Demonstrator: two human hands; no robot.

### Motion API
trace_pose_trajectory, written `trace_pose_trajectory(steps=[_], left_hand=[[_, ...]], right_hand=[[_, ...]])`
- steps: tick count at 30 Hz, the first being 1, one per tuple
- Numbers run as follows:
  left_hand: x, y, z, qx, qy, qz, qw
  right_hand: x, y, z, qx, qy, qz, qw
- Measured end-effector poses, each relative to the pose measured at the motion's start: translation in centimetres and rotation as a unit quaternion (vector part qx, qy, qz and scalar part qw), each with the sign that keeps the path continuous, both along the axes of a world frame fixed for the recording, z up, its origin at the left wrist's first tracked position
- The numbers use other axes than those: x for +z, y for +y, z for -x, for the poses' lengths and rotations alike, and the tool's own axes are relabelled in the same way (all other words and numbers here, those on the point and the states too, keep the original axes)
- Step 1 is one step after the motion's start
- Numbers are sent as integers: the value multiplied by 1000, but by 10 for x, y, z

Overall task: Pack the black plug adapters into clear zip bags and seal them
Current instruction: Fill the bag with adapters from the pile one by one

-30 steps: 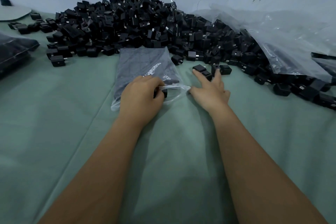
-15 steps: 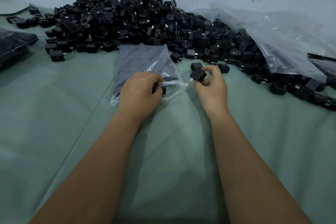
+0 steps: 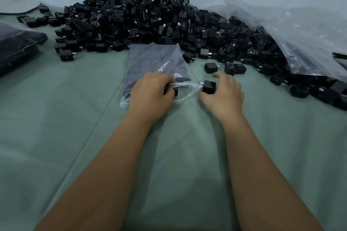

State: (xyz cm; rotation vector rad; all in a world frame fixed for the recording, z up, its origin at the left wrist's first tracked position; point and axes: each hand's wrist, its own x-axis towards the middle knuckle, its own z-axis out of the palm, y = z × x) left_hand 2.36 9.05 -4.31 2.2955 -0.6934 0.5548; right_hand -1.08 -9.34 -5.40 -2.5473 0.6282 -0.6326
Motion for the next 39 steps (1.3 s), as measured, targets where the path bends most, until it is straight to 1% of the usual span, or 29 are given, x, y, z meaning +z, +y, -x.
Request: trace_pose_trajectory(steps=[2,4,5,7,8,9,10,11,12,14,16,18,20,23,25,28,30,33,36,39], left_hand=[[0,0,0,-1,1,0,1000],[1,0,1,0,6,8,1000],[1,0,2,2,11,15,1000],[2,0,2,12,18,28,999],[2,-1,2,16,18,32,999],[2,-1,2,20,19,32,999],[2,-1,1,22,19,30,999],[2,-1,1,23,19,28,999],[2,-1,0,23,18,25,999],[1,-1,-1,24,15,20,999],[1,-1,-1,24,13,20,999],[0,-1,-1,17,8,26,999],[0,-1,0,9,1,34,999],[0,-1,2,3,-8,18,1000],[0,0,2,0,-16,9,1000],[-1,-1,1,2,-17,6,1000],[-1,-1,0,4,-15,7,1000],[-2,-1,-2,5,-17,8,1000],[-2,-1,-2,9,-15,6,1000],[-2,-1,-1,10,-15,3,1000]], right_hand=[[2,2,1,31,-10,-11,999],[3,3,3,22,-35,-22,999],[3,4,4,5,-55,-42,998],[8,9,7,-19,-122,-130,984],[12,14,9,-12,-172,-180,968],[16,20,11,10,-226,-212,951],[19,26,14,43,-270,-215,938],[21,33,18,84,-296,-193,932],[22,40,21,129,-303,-159,931],[20,51,25,208,-266,-65,939],[19,57,24,232,-202,29,951],[19,57,22,201,-146,85,965],[18,53,20,176,-116,116,971],[15,51,19,160,-98,186,964],[14,52,18,142,-95,216,961],[13,51,15,118,-64,237,962],[11,48,14,112,-48,233,965],[10,48,14,105,-63,203,971],[9,45,13,102,-59,183,976],[9,42,11,113,-75,137,981]])
